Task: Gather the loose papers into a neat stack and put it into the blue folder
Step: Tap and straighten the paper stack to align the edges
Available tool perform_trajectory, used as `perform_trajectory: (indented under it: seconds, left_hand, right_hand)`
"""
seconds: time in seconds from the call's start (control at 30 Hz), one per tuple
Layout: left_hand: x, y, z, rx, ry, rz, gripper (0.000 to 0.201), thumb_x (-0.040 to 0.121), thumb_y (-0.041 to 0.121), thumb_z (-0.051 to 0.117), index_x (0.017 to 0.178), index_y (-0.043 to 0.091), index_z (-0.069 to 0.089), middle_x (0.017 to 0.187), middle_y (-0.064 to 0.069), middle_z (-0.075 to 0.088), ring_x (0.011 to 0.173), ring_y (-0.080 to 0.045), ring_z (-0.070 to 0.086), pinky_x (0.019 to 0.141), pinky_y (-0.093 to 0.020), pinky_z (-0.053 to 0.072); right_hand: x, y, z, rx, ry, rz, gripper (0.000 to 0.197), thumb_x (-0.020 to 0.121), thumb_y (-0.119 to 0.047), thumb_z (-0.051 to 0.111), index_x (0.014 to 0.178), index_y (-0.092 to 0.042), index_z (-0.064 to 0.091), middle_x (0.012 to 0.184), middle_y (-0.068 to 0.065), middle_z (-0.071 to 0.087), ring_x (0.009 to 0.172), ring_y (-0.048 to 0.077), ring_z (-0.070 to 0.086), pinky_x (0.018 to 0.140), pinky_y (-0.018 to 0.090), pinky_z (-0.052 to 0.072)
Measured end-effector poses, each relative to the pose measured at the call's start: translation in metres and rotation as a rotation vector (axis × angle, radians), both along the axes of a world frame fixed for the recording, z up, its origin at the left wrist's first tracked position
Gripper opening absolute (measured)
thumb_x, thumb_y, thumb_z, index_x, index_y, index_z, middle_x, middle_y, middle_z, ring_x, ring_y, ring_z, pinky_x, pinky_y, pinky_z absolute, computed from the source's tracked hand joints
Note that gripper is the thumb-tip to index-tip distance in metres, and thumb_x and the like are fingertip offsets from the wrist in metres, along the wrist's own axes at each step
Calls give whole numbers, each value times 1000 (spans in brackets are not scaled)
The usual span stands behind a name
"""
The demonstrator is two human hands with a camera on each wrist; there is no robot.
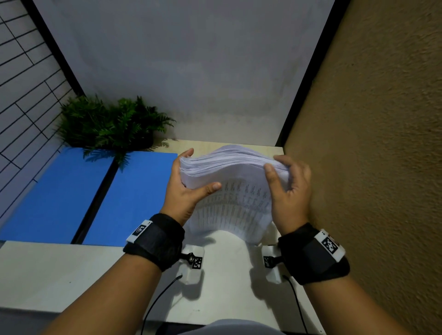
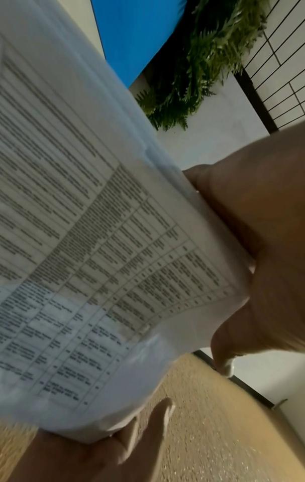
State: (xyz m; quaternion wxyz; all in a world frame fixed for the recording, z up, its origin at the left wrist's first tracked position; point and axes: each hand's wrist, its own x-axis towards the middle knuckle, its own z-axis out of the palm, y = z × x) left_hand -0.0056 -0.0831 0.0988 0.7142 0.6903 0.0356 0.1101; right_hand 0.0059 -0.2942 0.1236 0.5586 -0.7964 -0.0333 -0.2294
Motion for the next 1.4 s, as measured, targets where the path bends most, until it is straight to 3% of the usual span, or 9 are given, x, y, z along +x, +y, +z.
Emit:
perform_trajectory:
  seconds: [0.13,0.23,0.33,0.47,0.63,0.8,0.9,1.17,1.4]
  left_hand:
    - [4,-1,3,-8,17,11,79,47,42,88,117,35,53,121,3,62,110,-11,62,90,-29,54]
    - [8,2,5,13,76,-31,64,47,40,88,103,20,64,101,7,69,93,-6,67,79,-25,55]
    - [11,7,4,-21,140,-65,58,44,36,89,97,18,72,93,4,77,88,-8,72,72,-20,55]
    - [18,16,-4,-7,286,-148,64,49,22,92,109,15,72,106,-4,76,103,-20,70,84,-32,58]
    - [26,4,3,48,258,5,42,71,-4,81,109,9,68,103,-8,72,100,-26,66,93,-44,55]
    - [23,6,17,-27,153,48,45,65,-2,85,106,10,70,104,-11,73,97,-23,68,81,-36,58]
    - [17,10,7,-12,171,1,61,56,14,92,112,9,68,107,-10,73,101,-25,68,78,-34,58]
    - [9,7,-11,-67,170,-150,94,51,28,94,134,16,53,125,-9,68,117,-24,65,94,-41,56]
    - [10,3,1,-19,71,-109,112,42,44,94,139,26,41,136,-3,57,122,-18,58,100,-34,52]
  right_hand:
    - [-2,1,3,-23,-14,11,44,82,-52,62,117,-26,61,113,-9,47,109,5,53,95,39,52]
    - [2,-7,6,166,131,13,72,73,-48,77,135,-37,42,120,-22,48,113,-10,49,102,35,48]
    - [8,-17,-1,237,254,188,98,51,-42,91,133,-49,37,132,-7,51,120,10,55,97,36,50]
    - [20,-35,-26,352,533,316,75,49,-15,93,118,-15,63,116,9,70,110,27,66,93,50,55]
    - [28,-20,-28,321,480,211,47,70,10,77,112,-9,65,109,16,69,108,32,65,88,50,57]
    - [20,-21,-16,425,364,240,49,72,7,78,108,-23,66,111,12,70,105,23,68,80,41,60]
    - [15,-22,-27,397,381,226,55,69,3,82,118,-12,64,114,11,70,109,27,67,85,42,59]
    - [-7,-15,-25,498,321,246,100,47,-45,91,131,-26,42,119,-2,61,111,17,63,86,39,58]
    - [-4,-10,-11,462,302,247,95,51,-62,83,130,-29,43,119,0,63,107,15,66,90,44,57]
